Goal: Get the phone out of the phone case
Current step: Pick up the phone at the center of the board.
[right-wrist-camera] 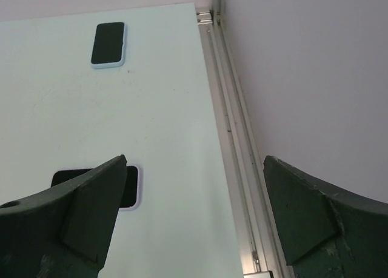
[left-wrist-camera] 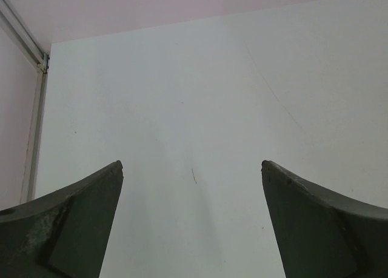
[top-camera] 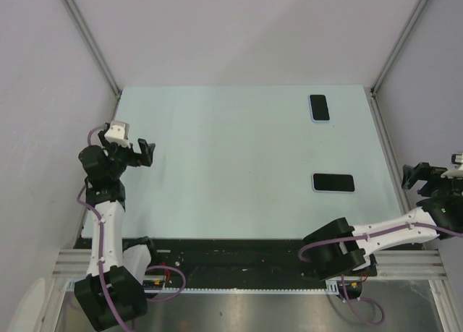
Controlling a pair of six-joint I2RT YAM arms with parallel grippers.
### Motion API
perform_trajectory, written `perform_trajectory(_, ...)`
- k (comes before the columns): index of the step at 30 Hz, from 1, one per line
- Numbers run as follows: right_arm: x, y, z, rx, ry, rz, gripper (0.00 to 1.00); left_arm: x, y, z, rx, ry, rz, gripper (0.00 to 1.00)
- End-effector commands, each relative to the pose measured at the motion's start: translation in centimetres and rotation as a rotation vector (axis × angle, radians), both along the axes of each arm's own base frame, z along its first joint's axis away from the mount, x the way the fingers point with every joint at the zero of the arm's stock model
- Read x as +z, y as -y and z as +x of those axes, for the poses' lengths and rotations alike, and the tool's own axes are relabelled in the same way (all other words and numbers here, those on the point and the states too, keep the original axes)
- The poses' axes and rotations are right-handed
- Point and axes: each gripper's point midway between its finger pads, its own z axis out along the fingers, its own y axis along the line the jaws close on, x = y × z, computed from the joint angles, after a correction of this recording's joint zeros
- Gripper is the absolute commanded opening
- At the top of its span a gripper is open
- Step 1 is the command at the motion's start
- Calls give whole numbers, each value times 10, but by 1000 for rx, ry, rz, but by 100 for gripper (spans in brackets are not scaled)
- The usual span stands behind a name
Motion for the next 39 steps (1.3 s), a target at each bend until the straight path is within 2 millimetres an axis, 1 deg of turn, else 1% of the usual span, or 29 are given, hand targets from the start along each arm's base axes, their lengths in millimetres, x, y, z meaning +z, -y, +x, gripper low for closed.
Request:
perform_trajectory(1, -18, -14, 10, 58, -76, -62, 100, 5, 9, 2, -77, 51, 88, 100)
perform_trajectory(2, -24, -18, 11, 66, -98, -50, 100, 3, 9, 2, -77, 47, 90, 100)
perform_trajectory(3, -27, -21, 13, 85, -119, -86, 100, 2, 10, 2, -83, 45, 94, 100)
perform_trajectory(5, -38, -33, 17, 121, -164, -88, 100, 0, 13, 3, -90, 37, 95, 100)
perform_trajectory(7, -44, -41, 22, 162, -194, -114, 100, -3, 14, 3, -96, 30, 103, 100)
perform_trajectory(9, -51, -49, 22, 190, -221, -109, 100, -7, 15, 4, -99, 15, 110, 100)
perform_trajectory(10, -55, -54, 25, 225, -237, -137, 100, -7, 15, 5, -100, 9, 111, 100)
perform_trajectory(12, -65, -63, 23, 270, -275, -152, 100, -12, 16, 5, -110, -12, 123, 100)
perform_trajectory(13, -69, -66, 23, 309, -291, -211, 100, -11, 17, 6, -115, -16, 128, 99)
perform_trajectory(14, -77, -79, 22, 369, -319, -220, 100, -15, 18, 4, -120, -40, 127, 100)
perform_trajectory(15, -83, -84, 19, 403, -347, -244, 100, -16, 20, 5, -128, -44, 136, 100)
perform_trajectory(16, -87, -87, 18, 459, -361, -328, 100, -16, 20, 5, -127, -45, 139, 100)
perform_trajectory(17, -96, -102, 14, 528, -391, -316, 100, -17, 21, 4, -129, -46, 142, 100)
perform_trajectory(20, -109, -115, 9, 628, -439, -370, 100, -19, 25, 2, -143, -47, 135, 100)
perform_trajectory(21, -112, -120, 10, 663, -446, -380, 100, -20, 26, 1, -148, -49, 135, 100)
perform_trajectory(26, -116, -126, 16, 729, -432, -407, 100, -26, 30, 0, -166, -64, 128, 100)
perform_trajectory(33, -137, -137, 19, 864, -497, -456, 98, -34, 45, -8, -264, -69, 135, 100)
perform_trajectory(37, -154, -148, 23, 968, -540, -477, 99, -38, 48, -9, -281, -79, 131, 100)
perform_trajectory(39, -157, -151, 25, 1005, -536, -500, 99, -39, 50, -11, -295, -81, 127, 100)
